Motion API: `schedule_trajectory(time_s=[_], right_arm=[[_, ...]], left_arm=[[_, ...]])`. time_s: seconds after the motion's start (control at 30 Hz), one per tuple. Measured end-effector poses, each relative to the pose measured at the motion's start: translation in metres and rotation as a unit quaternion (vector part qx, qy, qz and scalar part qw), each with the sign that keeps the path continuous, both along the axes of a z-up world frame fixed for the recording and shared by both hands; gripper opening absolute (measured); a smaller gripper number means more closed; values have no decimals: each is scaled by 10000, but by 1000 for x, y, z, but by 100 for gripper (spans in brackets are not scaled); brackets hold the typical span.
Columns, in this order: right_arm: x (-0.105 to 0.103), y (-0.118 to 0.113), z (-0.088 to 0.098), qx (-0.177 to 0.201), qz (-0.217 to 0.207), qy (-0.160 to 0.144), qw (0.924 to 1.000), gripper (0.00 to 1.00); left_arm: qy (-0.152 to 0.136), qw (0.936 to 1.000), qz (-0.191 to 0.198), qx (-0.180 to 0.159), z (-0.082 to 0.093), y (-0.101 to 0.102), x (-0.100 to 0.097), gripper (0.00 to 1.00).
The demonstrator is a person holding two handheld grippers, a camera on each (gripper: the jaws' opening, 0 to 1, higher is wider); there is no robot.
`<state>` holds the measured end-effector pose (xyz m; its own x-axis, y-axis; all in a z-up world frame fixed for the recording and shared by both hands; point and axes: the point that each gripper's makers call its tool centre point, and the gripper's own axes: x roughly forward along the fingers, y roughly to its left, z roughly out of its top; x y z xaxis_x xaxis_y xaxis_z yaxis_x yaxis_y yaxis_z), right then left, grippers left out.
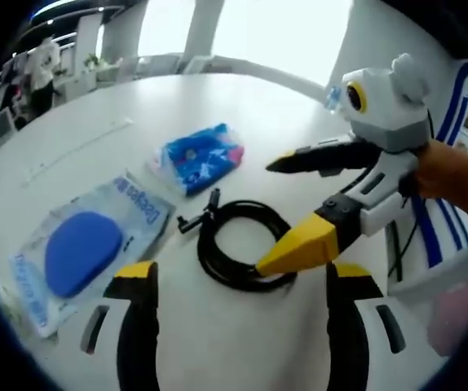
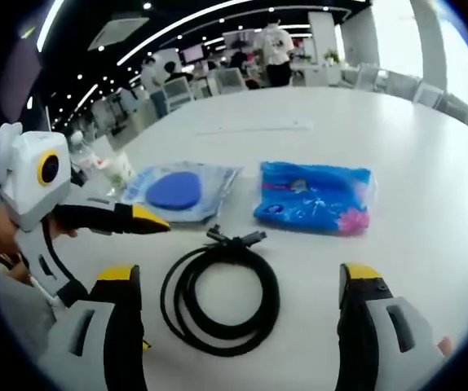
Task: Arrange the tabletop items into an orderly group along one side of the table until the central work area is clear of visible clutter.
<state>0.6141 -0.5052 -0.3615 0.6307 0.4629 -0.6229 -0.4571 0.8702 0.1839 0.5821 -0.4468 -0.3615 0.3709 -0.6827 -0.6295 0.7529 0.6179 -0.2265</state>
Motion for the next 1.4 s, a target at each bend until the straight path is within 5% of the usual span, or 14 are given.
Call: schedule_trajectory(time_s=[0.3, 0.6, 1.4], right_arm=[[-12, 8, 7, 66, 16, -14, 10000, 100], [-26, 17, 18, 131, 60, -89, 9999, 100], [-59, 26, 53, 7, -25, -630, 9980, 100]], left_arm=[[-146, 9992, 33, -380, 13, 9, -7, 99], [-303, 9986, 4, -422, 22, 37, -25, 99], [-751, 9858, 1088, -1032, 76, 133, -57, 99]])
